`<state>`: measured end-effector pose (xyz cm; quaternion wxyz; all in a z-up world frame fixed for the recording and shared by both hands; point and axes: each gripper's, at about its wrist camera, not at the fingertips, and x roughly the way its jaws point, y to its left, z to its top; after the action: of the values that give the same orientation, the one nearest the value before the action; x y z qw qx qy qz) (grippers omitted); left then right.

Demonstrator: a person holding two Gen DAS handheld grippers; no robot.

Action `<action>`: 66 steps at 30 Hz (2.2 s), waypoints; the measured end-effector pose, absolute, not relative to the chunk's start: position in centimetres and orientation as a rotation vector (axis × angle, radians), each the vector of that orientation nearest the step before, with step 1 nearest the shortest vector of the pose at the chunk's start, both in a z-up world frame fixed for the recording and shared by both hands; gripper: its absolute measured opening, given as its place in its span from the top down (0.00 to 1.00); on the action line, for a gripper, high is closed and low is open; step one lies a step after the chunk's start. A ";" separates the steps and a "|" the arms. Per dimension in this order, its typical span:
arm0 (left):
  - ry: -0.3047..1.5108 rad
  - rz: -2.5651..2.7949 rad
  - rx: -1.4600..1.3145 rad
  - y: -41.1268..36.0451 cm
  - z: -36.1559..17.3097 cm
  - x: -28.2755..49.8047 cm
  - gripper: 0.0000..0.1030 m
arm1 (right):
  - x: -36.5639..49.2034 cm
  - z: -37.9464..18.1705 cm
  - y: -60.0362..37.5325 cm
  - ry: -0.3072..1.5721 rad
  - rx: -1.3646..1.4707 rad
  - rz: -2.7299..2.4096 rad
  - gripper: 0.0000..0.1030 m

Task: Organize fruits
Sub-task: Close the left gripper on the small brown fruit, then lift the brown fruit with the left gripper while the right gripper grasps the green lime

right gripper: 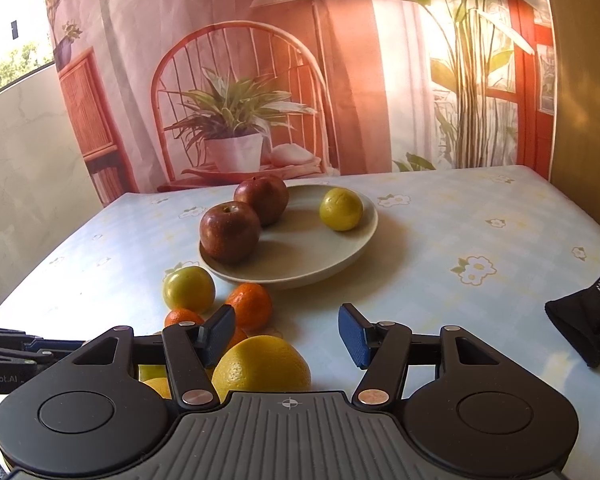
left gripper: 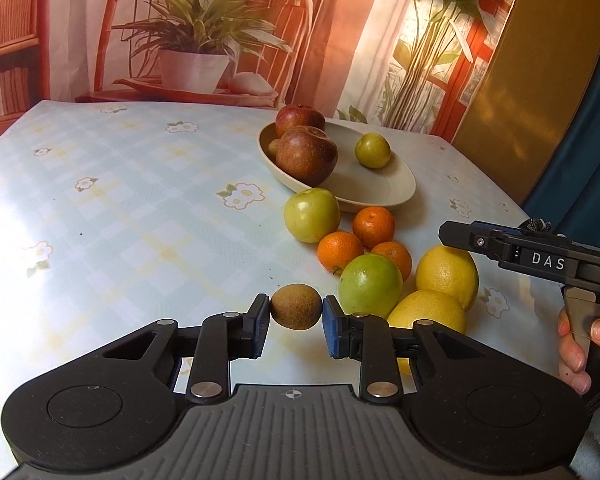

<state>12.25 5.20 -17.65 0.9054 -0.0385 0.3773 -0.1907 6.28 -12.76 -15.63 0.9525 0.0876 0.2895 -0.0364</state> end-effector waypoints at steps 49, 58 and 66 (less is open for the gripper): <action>0.701 -0.249 -0.191 11.2 -15.8 11.5 0.71 | 12.2 -16.5 -0.1 0.921 -0.428 0.225 0.58; 0.701 -0.249 -0.186 11.1 -15.8 11.4 0.71 | 11.9 -16.5 -0.7 0.906 -0.371 0.229 0.58; 0.700 -0.248 -0.183 11.0 -15.7 11.4 0.71 | 11.6 -16.3 -0.5 0.885 -0.338 0.244 0.58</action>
<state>11.38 10.98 -15.70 0.9277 -0.0893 0.3417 -0.1208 11.60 -0.53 -16.28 0.8828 -0.1626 0.4249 0.1173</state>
